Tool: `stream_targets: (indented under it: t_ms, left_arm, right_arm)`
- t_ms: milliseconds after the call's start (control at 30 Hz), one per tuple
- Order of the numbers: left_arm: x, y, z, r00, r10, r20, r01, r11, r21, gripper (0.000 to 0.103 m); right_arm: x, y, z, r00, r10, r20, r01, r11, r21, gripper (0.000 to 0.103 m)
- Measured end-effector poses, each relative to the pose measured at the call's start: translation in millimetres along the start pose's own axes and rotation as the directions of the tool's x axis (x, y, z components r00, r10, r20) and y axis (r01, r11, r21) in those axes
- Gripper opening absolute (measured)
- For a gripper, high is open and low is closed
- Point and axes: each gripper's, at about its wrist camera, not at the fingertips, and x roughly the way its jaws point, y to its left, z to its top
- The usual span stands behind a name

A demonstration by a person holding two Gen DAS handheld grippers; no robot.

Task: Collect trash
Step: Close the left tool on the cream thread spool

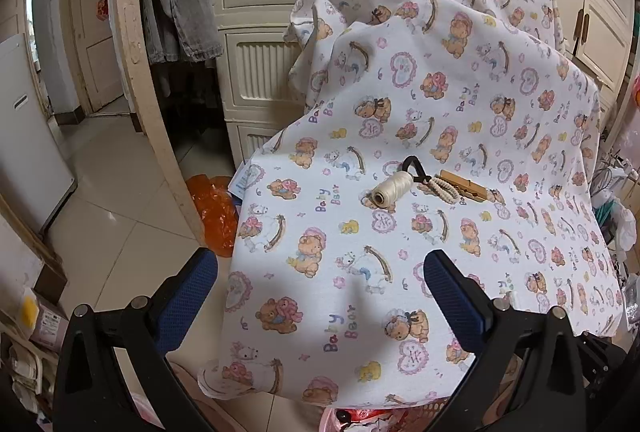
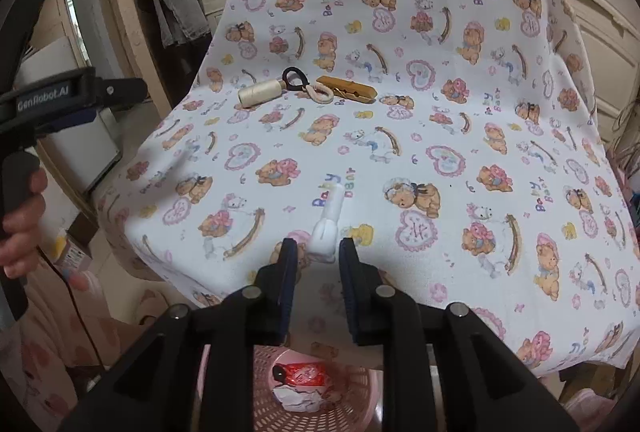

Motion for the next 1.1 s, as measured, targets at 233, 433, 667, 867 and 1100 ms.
stream_targets:
  t_ms: [233, 433, 667, 867, 1100]
  left_arm:
    - [6.1, -3.8, 3.0, 0.999, -0.033, -0.009, 0.033, 0.999, 0.017, 0.102]
    - [47.4, -33.8, 20.3, 0.989, -0.114, -0.098, 0.125, 0.986, 0.112, 0.097]
    - [95.2, -46.5, 45.3, 0.981, -0.132, -0.14, 0.155, 0.973, 0.17, 0.089]
    - [124.3, -41.0, 53.5, 0.978, -0.13, -0.165, 0.157, 0.974, 0.162, 0.069]
    - [148.1, -56.4, 56.7, 0.974, -0.143, -0.173, 0.18, 0.959, 0.22, 0.061]
  right_arm:
    - [-7.1, -7.7, 4.3, 0.999, -0.022, 0.024, 0.021, 0.999, 0.041, 0.013]
    - [-23.3, -12.5, 23.8, 0.997, -0.019, 0.076, 0.015, 0.998, 0.057, 0.013]
    - [-28.3, -23.0, 36.1, 0.996, -0.041, 0.08, 0.038, 0.998, 0.044, 0.013]
    - [-21.7, -36.5, 40.7, 0.996, -0.06, 0.064, 0.054, 0.995, 0.084, 0.013]
    - [-14.3, -45.0, 47.8, 0.997, -0.051, 0.05, 0.043, 0.989, 0.139, 0.013]
